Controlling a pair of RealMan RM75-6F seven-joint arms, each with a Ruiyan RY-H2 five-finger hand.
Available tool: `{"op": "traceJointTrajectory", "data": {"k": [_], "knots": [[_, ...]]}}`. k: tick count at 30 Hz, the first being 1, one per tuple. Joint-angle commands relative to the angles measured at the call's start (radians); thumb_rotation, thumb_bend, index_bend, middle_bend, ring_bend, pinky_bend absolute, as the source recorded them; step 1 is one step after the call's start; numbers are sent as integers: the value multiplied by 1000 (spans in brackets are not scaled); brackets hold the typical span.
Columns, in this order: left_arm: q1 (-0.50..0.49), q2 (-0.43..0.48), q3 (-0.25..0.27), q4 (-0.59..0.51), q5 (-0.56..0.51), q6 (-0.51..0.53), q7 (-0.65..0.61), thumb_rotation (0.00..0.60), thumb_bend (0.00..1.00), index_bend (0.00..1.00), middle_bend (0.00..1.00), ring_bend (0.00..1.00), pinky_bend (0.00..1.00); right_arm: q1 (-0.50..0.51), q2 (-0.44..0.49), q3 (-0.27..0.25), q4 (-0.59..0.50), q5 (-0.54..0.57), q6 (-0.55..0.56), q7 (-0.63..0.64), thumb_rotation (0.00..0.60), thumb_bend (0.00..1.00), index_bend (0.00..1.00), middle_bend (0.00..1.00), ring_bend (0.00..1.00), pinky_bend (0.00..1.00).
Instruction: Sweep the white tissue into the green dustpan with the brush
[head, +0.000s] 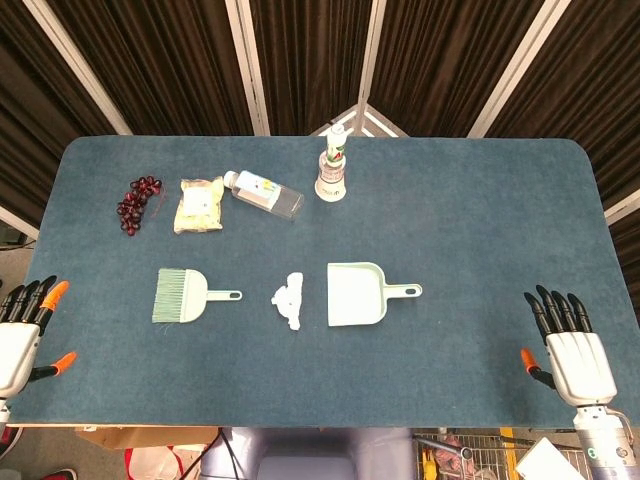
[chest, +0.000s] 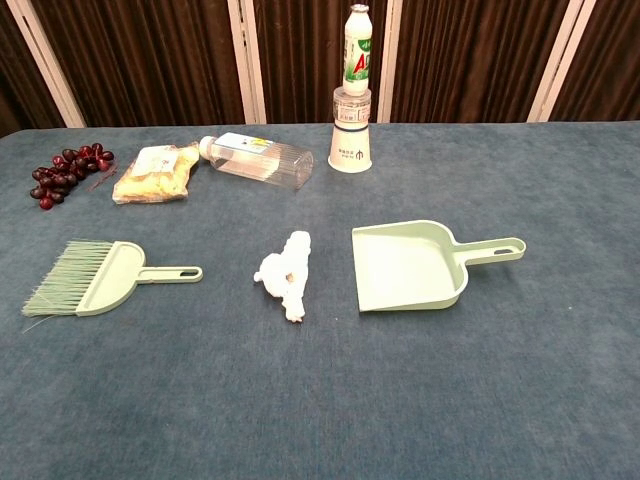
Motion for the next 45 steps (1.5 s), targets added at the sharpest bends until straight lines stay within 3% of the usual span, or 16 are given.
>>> {"op": "traceJointTrajectory", "data": {"k": [1, 3, 6, 9, 14, 22, 34, 45], "knots": [[1, -1, -2, 0, -2, 2, -2, 600, 0, 0, 0, 0, 0, 7, -2, 9, -12, -7, 5, -7, 600, 385, 0, 201, 187, 241], [0, -2, -5, 3, -4, 4, -2, 600, 0, 0, 0, 0, 0, 19, -6, 20, -26, -11, 3, -16, 600, 384, 7, 465, 443, 473], [0, -4, -6, 4, -7, 3, -2, 600, 0, 0, 0, 0, 0, 50, -13, 42, -51, 9, -34, -48, 600, 384, 62, 676, 652, 656], [-1, -8, -7, 4, -4, 5, 7, 600, 0, 0, 0, 0, 0, 94, -24, 67, -97, 59, -103, -105, 600, 385, 124, 798, 773, 750], [-3, -12, -6, 8, -5, 2, 20, 600, 0, 0, 0, 0, 0, 159, -59, 104, -151, 162, -199, -203, 600, 384, 209, 916, 889, 847], [-3, -17, -7, 18, -1, 6, 27, 600, 0, 0, 0, 0, 0, 249, -148, 136, -195, 316, -284, -376, 600, 385, 396, 943, 916, 871], [-7, -20, -5, 18, -1, -2, 46, 600, 0, 0, 0, 0, 0, 371, -363, 172, -86, 477, -306, -526, 600, 384, 398, 943, 916, 871], [-11, -26, -7, 11, -5, -7, 64, 600, 0, 0, 0, 0, 0, 430, -472, 197, 22, 553, -283, -555, 600, 384, 398, 943, 916, 871]]}}
